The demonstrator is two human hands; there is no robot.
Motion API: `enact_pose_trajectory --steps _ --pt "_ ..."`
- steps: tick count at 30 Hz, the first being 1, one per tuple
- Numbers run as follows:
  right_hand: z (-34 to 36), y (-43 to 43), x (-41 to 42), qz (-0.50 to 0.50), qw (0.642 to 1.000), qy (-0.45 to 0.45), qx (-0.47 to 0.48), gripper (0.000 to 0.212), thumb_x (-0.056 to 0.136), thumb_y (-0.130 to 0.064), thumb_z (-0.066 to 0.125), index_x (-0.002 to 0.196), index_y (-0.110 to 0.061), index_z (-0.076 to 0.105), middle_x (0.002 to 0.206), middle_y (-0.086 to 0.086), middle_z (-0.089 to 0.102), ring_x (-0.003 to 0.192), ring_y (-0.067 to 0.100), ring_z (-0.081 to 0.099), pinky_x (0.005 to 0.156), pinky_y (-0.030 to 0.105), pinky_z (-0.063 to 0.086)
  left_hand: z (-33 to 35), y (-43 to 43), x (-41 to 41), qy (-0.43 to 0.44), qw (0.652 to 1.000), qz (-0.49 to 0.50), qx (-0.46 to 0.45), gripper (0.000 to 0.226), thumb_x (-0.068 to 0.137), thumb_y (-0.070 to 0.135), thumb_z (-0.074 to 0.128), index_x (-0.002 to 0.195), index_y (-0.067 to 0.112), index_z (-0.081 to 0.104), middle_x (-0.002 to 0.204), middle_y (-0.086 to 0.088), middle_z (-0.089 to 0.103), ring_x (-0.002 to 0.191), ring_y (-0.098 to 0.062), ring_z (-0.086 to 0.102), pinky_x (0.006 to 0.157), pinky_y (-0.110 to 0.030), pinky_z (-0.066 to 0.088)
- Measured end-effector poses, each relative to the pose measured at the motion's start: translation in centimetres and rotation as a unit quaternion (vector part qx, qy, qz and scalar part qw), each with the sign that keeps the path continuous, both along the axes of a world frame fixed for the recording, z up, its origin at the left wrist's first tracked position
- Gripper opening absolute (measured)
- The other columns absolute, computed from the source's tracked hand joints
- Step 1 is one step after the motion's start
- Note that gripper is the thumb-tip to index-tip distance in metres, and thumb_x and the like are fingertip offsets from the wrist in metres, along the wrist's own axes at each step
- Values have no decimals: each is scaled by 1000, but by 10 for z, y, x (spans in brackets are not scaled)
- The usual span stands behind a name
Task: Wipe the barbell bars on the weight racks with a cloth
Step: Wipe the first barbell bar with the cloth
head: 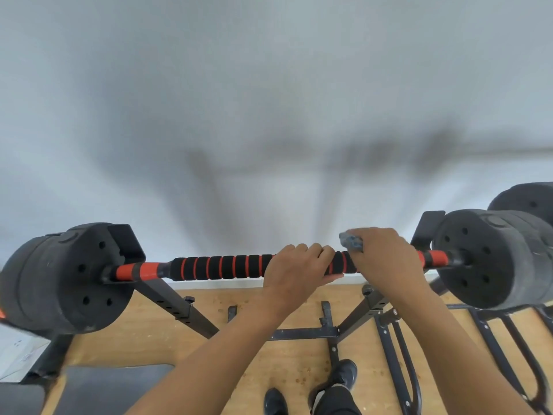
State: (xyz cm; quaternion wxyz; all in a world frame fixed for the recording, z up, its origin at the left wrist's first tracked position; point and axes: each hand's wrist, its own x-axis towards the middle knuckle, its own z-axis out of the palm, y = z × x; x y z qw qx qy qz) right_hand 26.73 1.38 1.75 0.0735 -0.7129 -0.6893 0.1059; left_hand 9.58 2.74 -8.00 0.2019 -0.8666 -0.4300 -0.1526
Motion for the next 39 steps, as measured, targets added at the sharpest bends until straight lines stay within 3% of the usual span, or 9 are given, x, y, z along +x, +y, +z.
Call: enact_pose_trajectory --steps 5,8,16,20,25,28,32,35,39 --pt "-13 -32 7 23 999 -7 -40 15 98 -24 46 101 -35 57 72 -12 54 67 11 59 62 31 56 0 0 0 -7 1000 -7 -21 46 101 65 51 95 20 56 67 5 50 51 -16 46 49 -29 39" --pt "-12 -50 15 17 997 29 -70 41 100 -22 45 138 -38 51 77 -12 54 74 12 62 66 30 56 3 -1 1 -12 999 -7 -36 46 101 65 50 95 20 56 67 6 50 51 -15 45 49 -29 42" --pt "7 -25 27 -12 989 146 -11 43 95 -27 55 133 -45 58 101 -7 72 90 20 69 80 42 56 22 -6 11 -33 985 55 -163 45 95 69 55 104 25 54 79 9 57 62 -12 54 60 -27 49" --pt "-16 -17 11 6 997 54 -49 17 91 -24 49 82 -38 51 75 -13 59 75 16 62 58 26 43 45 12 19 -20 948 82 -305 48 89 73 58 101 28 48 84 11 54 75 -12 60 74 -32 53" --pt "-19 -47 17 15 997 57 -53 48 98 -18 47 139 -44 46 92 -8 59 80 14 59 60 24 43 46 32 22 -22 861 80 -502 44 89 69 64 94 26 65 73 7 71 62 -11 71 72 -33 62" --pt "-12 -63 24 11 995 77 -62 56 99 -20 50 148 -46 42 93 -8 63 76 11 58 61 23 47 44 30 22 -8 890 57 -452 42 89 68 63 87 26 61 75 7 65 67 -12 67 67 -31 56" --pt "-1 -43 41 -27 990 140 -4 20 101 -20 46 114 -20 62 81 2 70 71 18 66 65 37 58 43 23 20 11 922 52 -384 42 90 70 61 94 28 55 77 11 57 71 -12 61 68 -31 50" --pt "0 -12 47 -41 989 139 -36 21 101 -21 48 86 -25 62 77 0 67 70 18 65 69 39 56 42 19 21 14 938 46 -344 42 92 69 58 96 28 53 78 11 57 71 -14 61 69 -31 50" --pt "-13 -9 34 -16 995 26 -93 17 98 -17 48 103 -25 63 92 -2 67 88 23 66 73 32 53 34 11 21 17 965 54 -255 38 96 64 53 99 26 52 77 9 60 68 -15 62 68 -30 52"
